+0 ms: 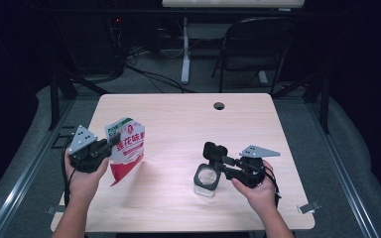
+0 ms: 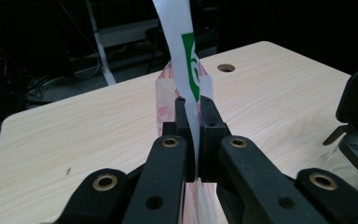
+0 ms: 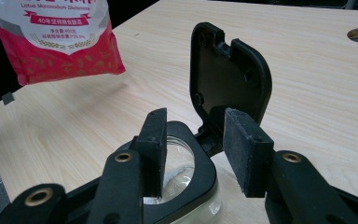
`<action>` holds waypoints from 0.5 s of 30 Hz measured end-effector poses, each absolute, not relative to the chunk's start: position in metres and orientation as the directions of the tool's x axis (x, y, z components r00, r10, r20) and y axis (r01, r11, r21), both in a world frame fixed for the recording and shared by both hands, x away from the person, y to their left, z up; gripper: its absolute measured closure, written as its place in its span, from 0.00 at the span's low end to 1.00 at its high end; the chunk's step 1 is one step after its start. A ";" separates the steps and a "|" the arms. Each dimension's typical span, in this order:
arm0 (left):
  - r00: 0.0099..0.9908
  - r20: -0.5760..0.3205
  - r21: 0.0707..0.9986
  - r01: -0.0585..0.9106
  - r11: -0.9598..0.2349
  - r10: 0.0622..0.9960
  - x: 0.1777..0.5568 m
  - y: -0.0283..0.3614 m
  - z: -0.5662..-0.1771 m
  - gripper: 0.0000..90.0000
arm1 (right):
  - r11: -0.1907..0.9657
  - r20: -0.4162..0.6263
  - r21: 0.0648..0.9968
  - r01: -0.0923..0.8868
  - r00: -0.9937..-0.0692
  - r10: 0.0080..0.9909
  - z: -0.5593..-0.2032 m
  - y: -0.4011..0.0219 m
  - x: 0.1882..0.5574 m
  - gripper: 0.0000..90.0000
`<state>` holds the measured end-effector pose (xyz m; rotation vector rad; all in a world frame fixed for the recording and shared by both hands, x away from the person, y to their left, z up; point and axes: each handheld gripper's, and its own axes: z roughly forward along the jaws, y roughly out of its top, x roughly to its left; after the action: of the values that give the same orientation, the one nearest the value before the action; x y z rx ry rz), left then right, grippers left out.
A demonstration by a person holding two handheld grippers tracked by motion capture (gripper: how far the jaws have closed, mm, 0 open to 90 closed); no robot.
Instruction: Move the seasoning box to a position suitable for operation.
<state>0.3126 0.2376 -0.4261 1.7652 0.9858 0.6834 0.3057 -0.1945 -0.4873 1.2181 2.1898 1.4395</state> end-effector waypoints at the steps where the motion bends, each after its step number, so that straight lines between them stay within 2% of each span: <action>1: 0.517 0.013 0.926 0.317 -0.206 0.856 0.313 0.238 -0.427 1.00 | 0.167 0.222 0.847 0.505 -0.620 0.753 -0.487 -0.195 0.306 0.67; 10: 0.536 -0.003 0.920 0.333 -0.207 0.844 0.318 0.233 -0.430 1.00 | 0.176 0.222 0.841 0.512 -0.622 0.751 -0.489 -0.195 0.303 0.66; 15: 0.602 -0.015 0.914 0.332 -0.233 0.799 0.319 0.215 -0.433 1.00 | 0.175 0.223 0.840 0.514 -0.621 0.751 -0.490 -0.196 0.301 0.66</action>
<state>0.3188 0.2147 -0.4335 1.8175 0.9173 0.5767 0.3013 -0.1958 -0.4897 1.2200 2.2088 1.4237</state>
